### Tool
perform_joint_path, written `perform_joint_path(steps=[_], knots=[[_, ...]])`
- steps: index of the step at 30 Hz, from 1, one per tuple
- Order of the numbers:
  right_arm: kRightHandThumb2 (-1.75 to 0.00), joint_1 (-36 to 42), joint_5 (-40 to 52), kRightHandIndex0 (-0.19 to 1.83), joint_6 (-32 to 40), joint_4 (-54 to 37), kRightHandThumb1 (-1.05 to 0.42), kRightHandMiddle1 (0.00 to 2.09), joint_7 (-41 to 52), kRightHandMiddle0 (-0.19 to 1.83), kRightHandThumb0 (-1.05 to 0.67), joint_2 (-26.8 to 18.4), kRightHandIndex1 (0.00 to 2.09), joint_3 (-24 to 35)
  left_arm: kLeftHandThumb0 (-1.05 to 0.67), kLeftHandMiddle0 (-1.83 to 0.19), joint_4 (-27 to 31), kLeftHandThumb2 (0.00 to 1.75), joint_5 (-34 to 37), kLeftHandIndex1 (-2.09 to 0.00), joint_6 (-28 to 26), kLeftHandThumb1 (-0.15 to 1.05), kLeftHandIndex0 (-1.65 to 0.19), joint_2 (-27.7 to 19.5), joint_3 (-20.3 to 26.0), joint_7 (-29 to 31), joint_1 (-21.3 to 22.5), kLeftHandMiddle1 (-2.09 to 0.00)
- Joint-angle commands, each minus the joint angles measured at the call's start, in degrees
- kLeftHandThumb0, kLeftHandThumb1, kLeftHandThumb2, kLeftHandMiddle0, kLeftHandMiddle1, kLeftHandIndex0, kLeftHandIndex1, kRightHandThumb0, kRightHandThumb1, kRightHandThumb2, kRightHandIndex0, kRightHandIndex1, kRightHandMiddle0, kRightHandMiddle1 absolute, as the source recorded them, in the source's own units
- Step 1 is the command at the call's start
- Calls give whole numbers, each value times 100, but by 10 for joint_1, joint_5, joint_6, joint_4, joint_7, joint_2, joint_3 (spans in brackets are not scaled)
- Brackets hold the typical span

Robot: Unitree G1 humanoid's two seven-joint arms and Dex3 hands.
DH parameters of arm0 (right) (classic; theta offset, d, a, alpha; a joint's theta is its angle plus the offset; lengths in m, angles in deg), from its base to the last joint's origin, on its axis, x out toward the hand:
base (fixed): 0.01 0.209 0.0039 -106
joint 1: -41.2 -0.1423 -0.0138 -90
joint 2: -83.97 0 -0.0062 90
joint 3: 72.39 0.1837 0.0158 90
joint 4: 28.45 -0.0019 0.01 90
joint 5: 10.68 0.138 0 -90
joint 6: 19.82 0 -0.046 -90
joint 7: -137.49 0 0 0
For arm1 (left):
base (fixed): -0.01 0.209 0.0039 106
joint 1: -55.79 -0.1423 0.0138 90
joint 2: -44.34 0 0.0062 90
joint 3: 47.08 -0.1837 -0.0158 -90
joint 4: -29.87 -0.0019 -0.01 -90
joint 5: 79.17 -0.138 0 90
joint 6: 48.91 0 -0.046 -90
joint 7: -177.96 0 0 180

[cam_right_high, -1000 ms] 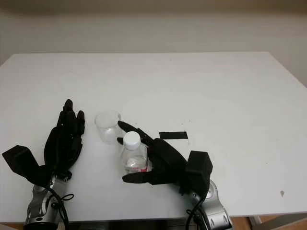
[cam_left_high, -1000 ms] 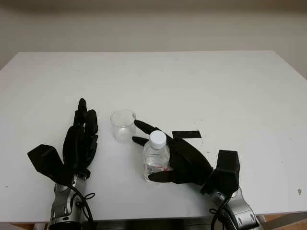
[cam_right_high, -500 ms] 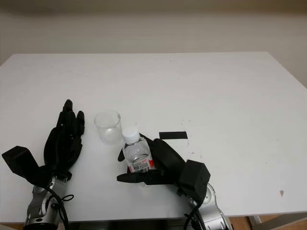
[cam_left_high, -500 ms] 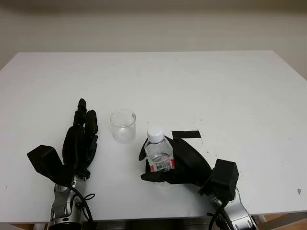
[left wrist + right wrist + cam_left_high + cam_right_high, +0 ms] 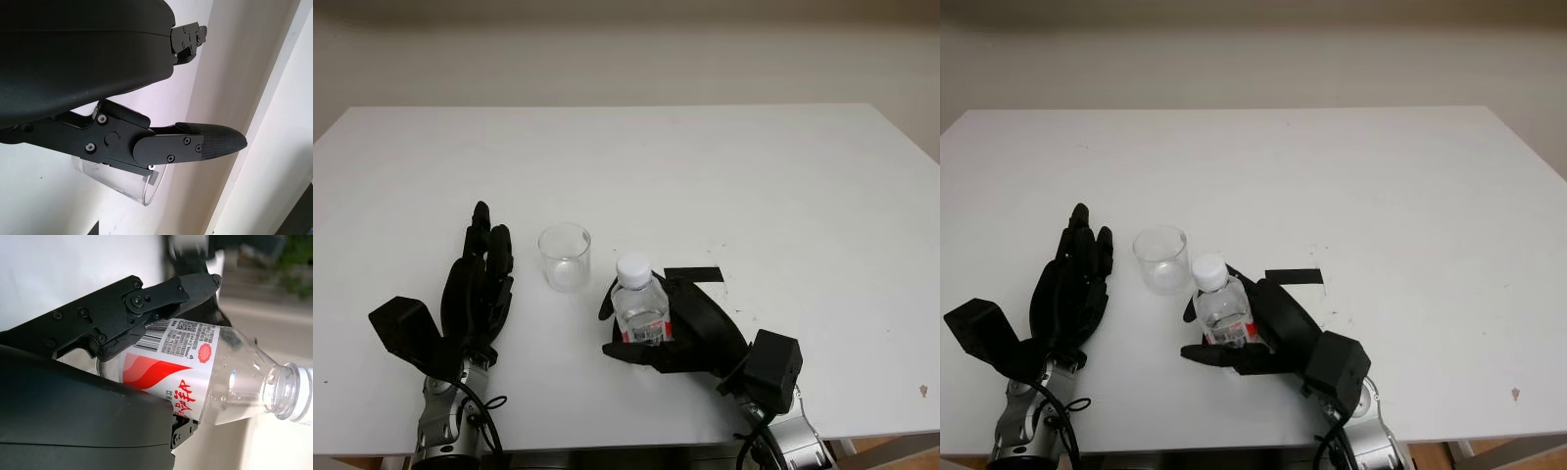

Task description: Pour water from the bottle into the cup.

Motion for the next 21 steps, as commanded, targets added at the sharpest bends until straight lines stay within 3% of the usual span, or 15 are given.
perform_joint_path(steps=[1,7,9,16,21], knots=[[-42,-37,6,183,-19,9,-105,209,-12,172,-46,10,209,19,-76,16,-17,42,1,-5,-8,105,16,2,0,0,-18,-5],[-46,-119,-1,183,-34,65,-105,209,-60,179,-42,21,209,58,-75,16,-19,43,2,-5,-8,105,16,4,1,-2,-16,-5],[-48,-147,-7,183,-46,91,-105,209,-77,165,-41,25,209,66,-75,16,-19,43,0,-5,-7,105,16,4,-1,-3,-16,-6],[-48,-240,-35,181,-47,181,-105,209,-115,153,-37,24,209,81,-76,16,-18,42,1,-5,-7,105,16,3,-1,-2,-15,-5],[-40,-319,-108,168,-94,304,-105,209,-170,137,-36,2,209,74,-76,16,-21,42,2,-5,-8,105,17,3,-1,0,-13,-5]])
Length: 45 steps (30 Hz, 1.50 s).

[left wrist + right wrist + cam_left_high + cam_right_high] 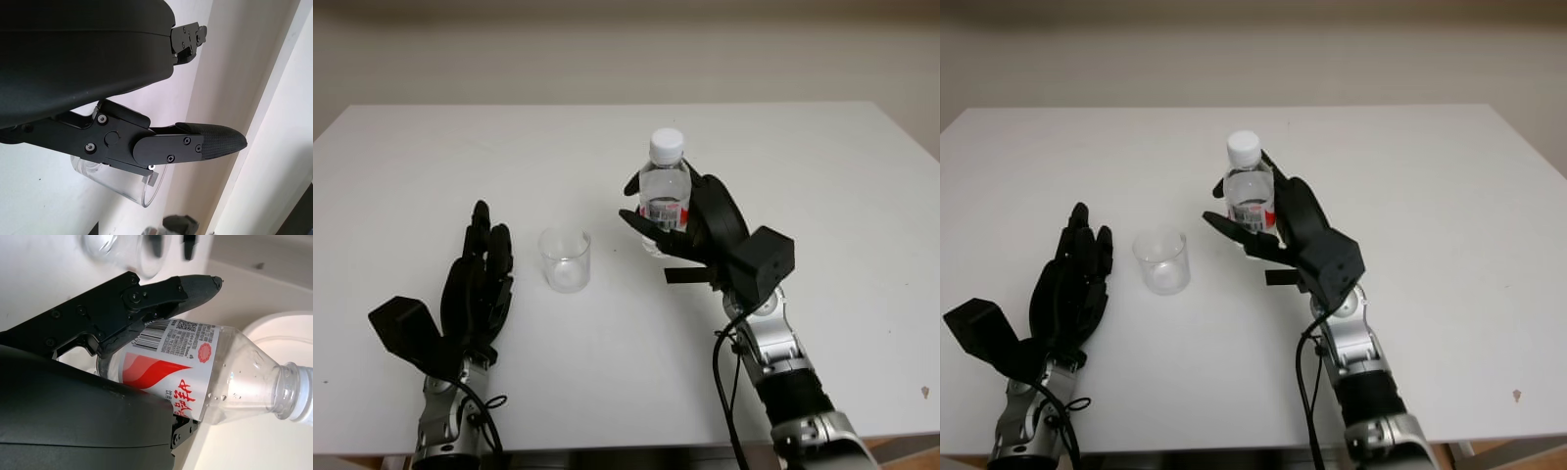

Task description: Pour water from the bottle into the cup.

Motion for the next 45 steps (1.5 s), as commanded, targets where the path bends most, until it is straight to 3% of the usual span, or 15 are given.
perform_joint_path(steps=[1,7,17,30,45], knots=[[-39,-48,-25,163,-22,48,-105,209,-19,132,-36,-15,209,-6,-76,16,-21,42,1,-5,-7,105,17,3,-1,0,-14,-5],[-28,-144,-102,139,-67,194,-105,209,-84,113,-35,-43,209,-32,-75,16,-21,43,3,-5,-9,105,17,5,0,1,-13,-5],[-21,-225,-247,134,-90,314,-105,209,-236,101,-37,-62,209,-128,-75,16,-33,43,3,-5,-1,105,17,8,1,0,-8,-5],[-22,-296,-338,125,-76,369,-105,209,-321,91,-42,-74,209,-213,-75,17,-59,46,-7,-5,17,105,18,12,-4,-8,1,-5],[-17,-341,-449,131,-64,392,-105,209,-480,92,-40,-104,209,-312,-75,18,-71,46,-5,-5,31,105,19,16,-3,-3,1,-5]])
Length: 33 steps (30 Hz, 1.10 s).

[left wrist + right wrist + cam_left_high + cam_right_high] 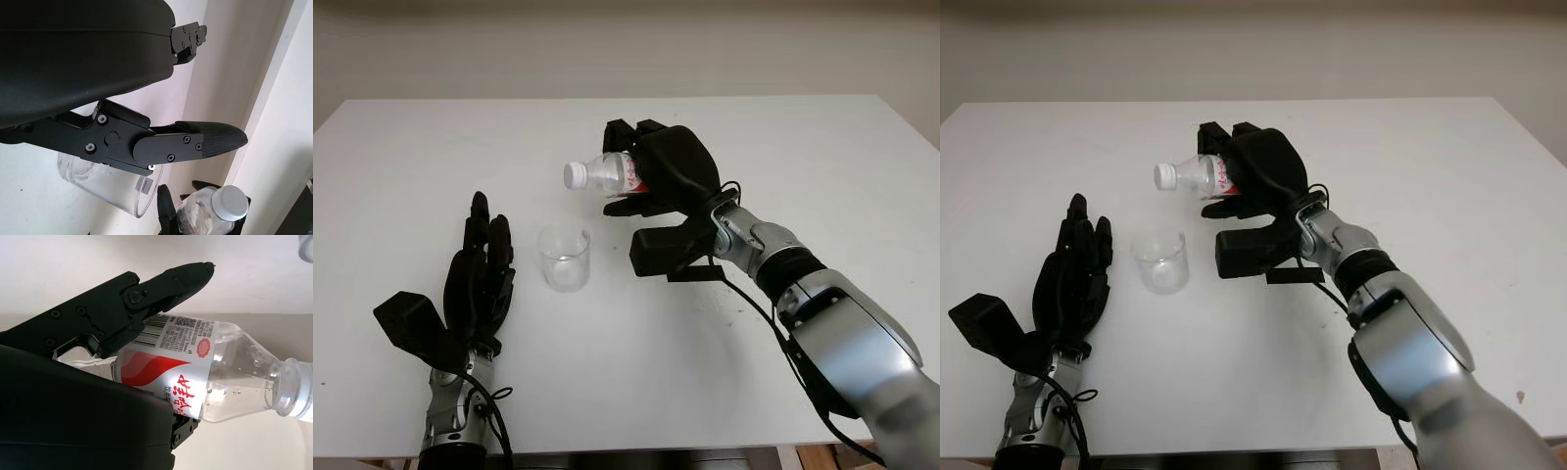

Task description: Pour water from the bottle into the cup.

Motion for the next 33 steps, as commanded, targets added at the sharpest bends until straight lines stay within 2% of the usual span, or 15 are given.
perform_joint_path(steps=[1,5,9,15,26,28,31,32,33], knots=[[-17,-25,-19,130,4,3,-105,209,-39,92,-40,-10,209,-17,-76,18,-27,46,-2,-5,-5,105,19,10,-2,-2,-25,-5],[-15,-36,-53,127,10,11,-105,209,-91,91,-41,-16,209,-47,-76,17,-27,46,-5,-6,-4,105,18,12,-3,-8,-27,-6],[-12,-47,-78,125,19,16,-105,209,-122,76,-41,-18,209,-72,-75,18,-28,46,0,-5,-1,105,18,15,-3,-2,-29,-5],[-16,-62,-106,126,46,20,-105,209,-147,74,-44,-17,209,-102,-75,18,-33,46,2,-5,6,105,18,19,-1,0,-29,-5],[-7,-72,-145,129,105,16,-103,209,-178,76,-51,-14,209,-145,-74,19,-28,48,-3,-4,3,105,19,25,-8,-8,-34,-5],[-6,-75,-161,127,125,14,-104,209,-188,67,-53,-14,209,-159,-74,19,-28,49,-3,-4,3,105,19,26,-8,-8,-35,-4],[-9,-79,-179,116,137,12,-105,184,-203,51,-55,-16,209,-177,-75,19,-27,49,-1,-4,3,105,19,28,-8,-8,-37,-4],[-10,-81,-185,114,141,12,-105,179,-210,51,-55,-16,209,-182,-75,19,-28,48,-2,-4,3,105,19,28,-8,-7,-37,-4],[-14,-82,-189,114,145,12,-105,183,-214,55,-54,-16,209,-186,-75,19,-28,49,1,-3,3,105,19,29,-7,-6,-37,-4]])
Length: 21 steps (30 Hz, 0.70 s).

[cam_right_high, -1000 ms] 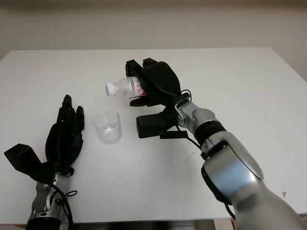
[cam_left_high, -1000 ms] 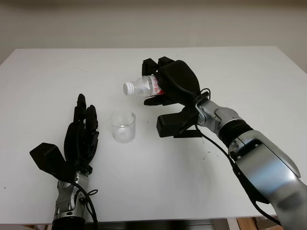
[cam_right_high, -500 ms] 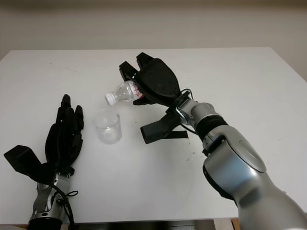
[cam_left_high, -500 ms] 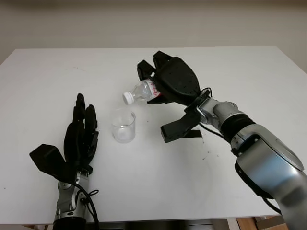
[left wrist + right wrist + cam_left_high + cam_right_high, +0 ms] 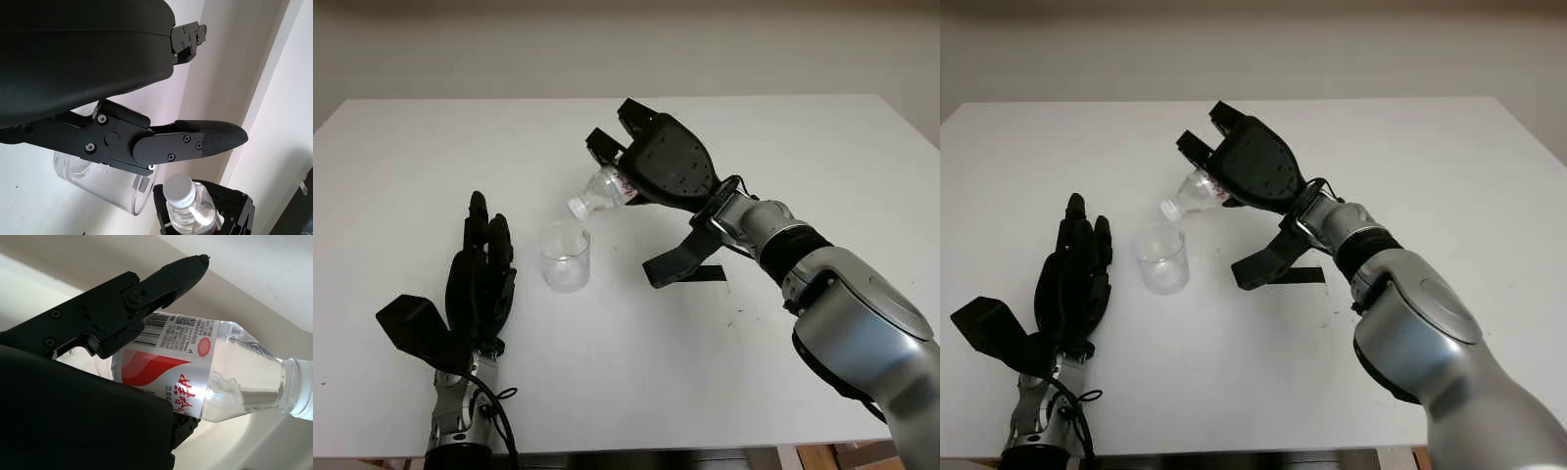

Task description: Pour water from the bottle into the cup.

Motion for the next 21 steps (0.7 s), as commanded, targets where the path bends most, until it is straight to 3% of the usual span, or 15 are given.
perform_joint_path(steps=[1,15,19,21], knots=[[-17,-26,-5,115,10,-7,-105,185,-13,55,-54,-3,209,-5,-74,19,-28,48,4,-3,-7,105,19,16,-4,1,-32,-3],[-13,-22,23,116,-11,-4,-105,196,-11,54,-54,3,209,5,-75,19,-33,48,3,-2,-6,105,19,16,-3,1,-29,-3],[-8,-13,70,117,-55,-4,-103,202,12,60,-53,6,209,38,-75,19,-33,48,4,-2,-7,105,19,16,-2,0,-28,-3],[-7,-1,125,122,-99,-2,-103,208,41,76,-47,8,209,78,-75,19,-32,48,5,-2,-8,105,19,16,-2,0,-29,-3]])
